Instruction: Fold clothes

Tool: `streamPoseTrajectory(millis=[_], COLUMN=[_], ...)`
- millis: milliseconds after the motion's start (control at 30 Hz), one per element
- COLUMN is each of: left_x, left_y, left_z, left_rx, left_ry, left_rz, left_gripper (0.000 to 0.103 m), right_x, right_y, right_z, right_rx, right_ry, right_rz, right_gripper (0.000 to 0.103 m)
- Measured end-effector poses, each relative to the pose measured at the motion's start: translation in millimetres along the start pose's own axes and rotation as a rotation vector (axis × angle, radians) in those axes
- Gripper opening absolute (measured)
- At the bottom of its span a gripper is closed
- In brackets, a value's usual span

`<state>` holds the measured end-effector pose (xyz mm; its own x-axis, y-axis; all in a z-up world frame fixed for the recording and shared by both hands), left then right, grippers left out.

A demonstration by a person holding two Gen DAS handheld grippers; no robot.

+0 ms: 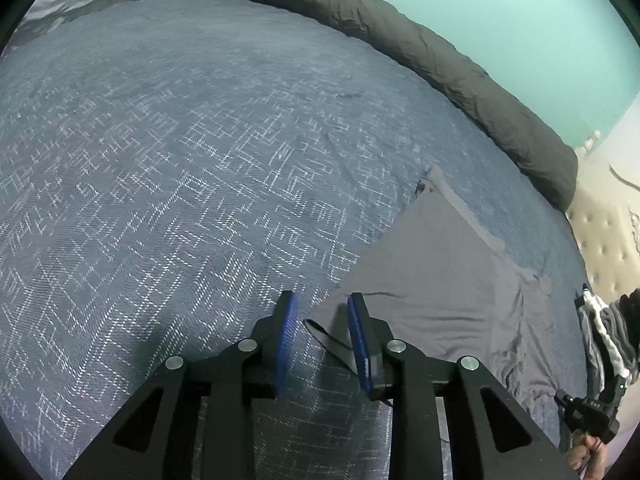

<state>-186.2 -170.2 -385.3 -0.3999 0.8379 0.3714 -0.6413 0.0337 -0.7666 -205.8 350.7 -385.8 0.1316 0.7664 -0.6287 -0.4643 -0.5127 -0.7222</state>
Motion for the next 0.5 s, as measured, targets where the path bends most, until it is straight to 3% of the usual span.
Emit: streamPoseTrajectory(millis=[500], left_x=[12.3], left_y=[9.4], left_z=[-6.0], left_rx=[-0.043], left_ry=[0.070], left_rz=[-0.009], left_gripper=[0.026], right_x=[-7.5], right_y=[2.1], right_z=[0.1], right_rx=[0.009], right_ry=[0.007], right_rz=[0.001], right_gripper=[0.001])
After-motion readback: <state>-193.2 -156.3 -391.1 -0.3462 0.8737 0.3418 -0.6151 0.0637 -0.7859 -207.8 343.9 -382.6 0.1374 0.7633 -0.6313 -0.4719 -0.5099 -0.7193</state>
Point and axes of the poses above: each gripper's, at about its wrist camera, not at the fingertips, and y roughly the way its jaws point, x to its right, z to its top, the point moved 10 cm from there along y, roughly the way its jaws point, and after that the axes turned 2 degrees about z, right-handed, at the moved point
